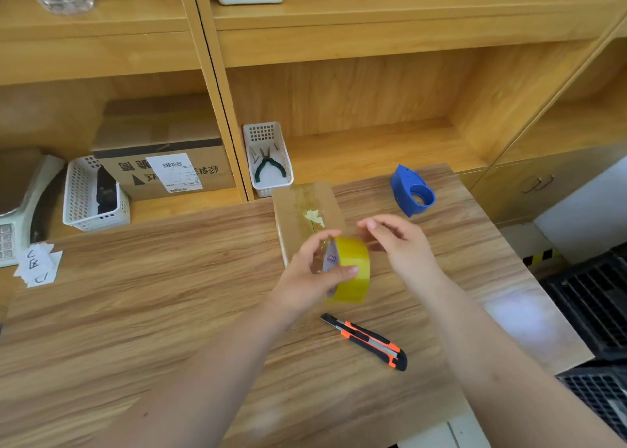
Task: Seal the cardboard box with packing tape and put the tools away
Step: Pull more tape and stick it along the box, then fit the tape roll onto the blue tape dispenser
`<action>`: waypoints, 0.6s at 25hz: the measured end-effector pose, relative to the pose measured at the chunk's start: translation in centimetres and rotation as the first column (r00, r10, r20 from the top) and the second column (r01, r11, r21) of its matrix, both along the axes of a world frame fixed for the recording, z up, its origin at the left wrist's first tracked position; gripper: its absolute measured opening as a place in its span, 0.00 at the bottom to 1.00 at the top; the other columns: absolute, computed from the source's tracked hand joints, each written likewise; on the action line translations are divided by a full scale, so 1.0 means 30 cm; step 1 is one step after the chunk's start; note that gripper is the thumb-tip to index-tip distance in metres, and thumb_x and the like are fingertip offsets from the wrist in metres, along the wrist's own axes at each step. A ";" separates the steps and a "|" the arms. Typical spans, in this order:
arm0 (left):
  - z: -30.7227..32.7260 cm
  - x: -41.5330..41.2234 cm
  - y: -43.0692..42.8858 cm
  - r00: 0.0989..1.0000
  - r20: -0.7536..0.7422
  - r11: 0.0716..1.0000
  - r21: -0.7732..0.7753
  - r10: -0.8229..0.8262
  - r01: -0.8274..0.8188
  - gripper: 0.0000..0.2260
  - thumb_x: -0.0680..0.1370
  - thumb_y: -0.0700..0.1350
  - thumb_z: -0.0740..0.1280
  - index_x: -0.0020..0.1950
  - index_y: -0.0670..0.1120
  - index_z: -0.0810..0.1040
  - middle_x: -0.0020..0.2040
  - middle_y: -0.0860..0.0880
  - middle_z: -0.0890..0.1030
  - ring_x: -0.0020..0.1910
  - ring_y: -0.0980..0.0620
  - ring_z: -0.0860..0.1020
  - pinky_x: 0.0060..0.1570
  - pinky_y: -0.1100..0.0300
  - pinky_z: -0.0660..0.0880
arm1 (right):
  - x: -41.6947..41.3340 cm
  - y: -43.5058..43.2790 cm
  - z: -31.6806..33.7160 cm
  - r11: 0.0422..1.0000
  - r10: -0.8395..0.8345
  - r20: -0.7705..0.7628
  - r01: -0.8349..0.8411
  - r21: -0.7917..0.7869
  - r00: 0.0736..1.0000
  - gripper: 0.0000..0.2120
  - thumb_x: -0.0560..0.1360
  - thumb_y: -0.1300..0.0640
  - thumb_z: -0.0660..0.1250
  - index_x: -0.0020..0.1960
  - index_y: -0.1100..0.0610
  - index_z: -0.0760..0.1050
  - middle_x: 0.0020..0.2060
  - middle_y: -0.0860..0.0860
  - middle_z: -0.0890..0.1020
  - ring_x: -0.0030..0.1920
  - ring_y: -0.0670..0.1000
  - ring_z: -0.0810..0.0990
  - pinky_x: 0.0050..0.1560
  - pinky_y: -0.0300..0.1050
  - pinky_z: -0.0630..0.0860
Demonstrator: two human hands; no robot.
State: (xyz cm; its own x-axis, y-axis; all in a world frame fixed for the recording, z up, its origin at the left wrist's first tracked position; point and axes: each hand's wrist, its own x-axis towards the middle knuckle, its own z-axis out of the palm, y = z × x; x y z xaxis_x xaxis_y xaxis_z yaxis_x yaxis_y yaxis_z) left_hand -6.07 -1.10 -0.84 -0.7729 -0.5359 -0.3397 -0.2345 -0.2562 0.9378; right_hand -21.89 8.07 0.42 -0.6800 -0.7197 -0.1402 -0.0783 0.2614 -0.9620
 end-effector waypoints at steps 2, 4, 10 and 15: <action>0.003 -0.050 0.005 0.999 0.019 0.999 -0.009 0.035 -0.035 0.27 0.69 0.46 0.77 0.63 0.62 0.73 0.58 0.50 0.77 0.56 0.52 0.79 0.45 0.61 0.78 | -0.039 0.019 0.011 0.987 0.144 0.129 -0.134 -0.085 0.981 0.08 0.77 0.60 0.66 0.52 0.54 0.83 0.51 0.48 0.85 0.55 0.50 0.82 0.57 0.46 0.78; 0.013 -0.108 0.022 0.997 0.046 0.998 -0.010 0.066 -0.065 0.31 0.69 0.45 0.77 0.68 0.59 0.70 0.60 0.50 0.76 0.54 0.55 0.79 0.41 0.64 0.79 | -0.091 0.038 0.017 0.961 0.273 0.182 -0.262 -0.084 0.945 0.10 0.76 0.63 0.67 0.55 0.56 0.82 0.56 0.47 0.84 0.59 0.46 0.80 0.58 0.40 0.76; 0.014 -0.286 0.065 0.990 0.094 0.990 -0.102 0.105 -0.095 0.43 0.69 0.46 0.77 0.74 0.63 0.53 0.63 0.48 0.73 0.60 0.52 0.76 0.49 0.62 0.77 | -0.301 0.089 -0.018 0.905 0.422 0.060 -0.424 0.028 0.905 0.19 0.73 0.59 0.71 0.59 0.41 0.79 0.61 0.43 0.80 0.63 0.43 0.77 0.66 0.47 0.72; 0.029 -0.412 0.085 0.982 0.179 0.954 -0.299 0.054 0.002 0.54 0.61 0.45 0.82 0.74 0.68 0.49 0.66 0.50 0.68 0.62 0.58 0.73 0.61 0.52 0.76 | -0.445 0.131 -0.054 0.864 0.485 0.027 -0.483 0.142 0.874 0.34 0.63 0.55 0.77 0.66 0.41 0.73 0.62 0.42 0.79 0.64 0.42 0.75 0.66 0.52 0.73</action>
State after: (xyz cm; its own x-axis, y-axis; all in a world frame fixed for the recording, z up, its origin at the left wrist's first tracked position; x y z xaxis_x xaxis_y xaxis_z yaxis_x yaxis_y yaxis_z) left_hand -18.44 1.45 0.03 -0.6968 -0.6531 -0.2965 -0.4063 0.0188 0.9136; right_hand -35.23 12.01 -1.20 -0.2531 -0.9321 -0.2590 -0.2385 0.3196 -0.9171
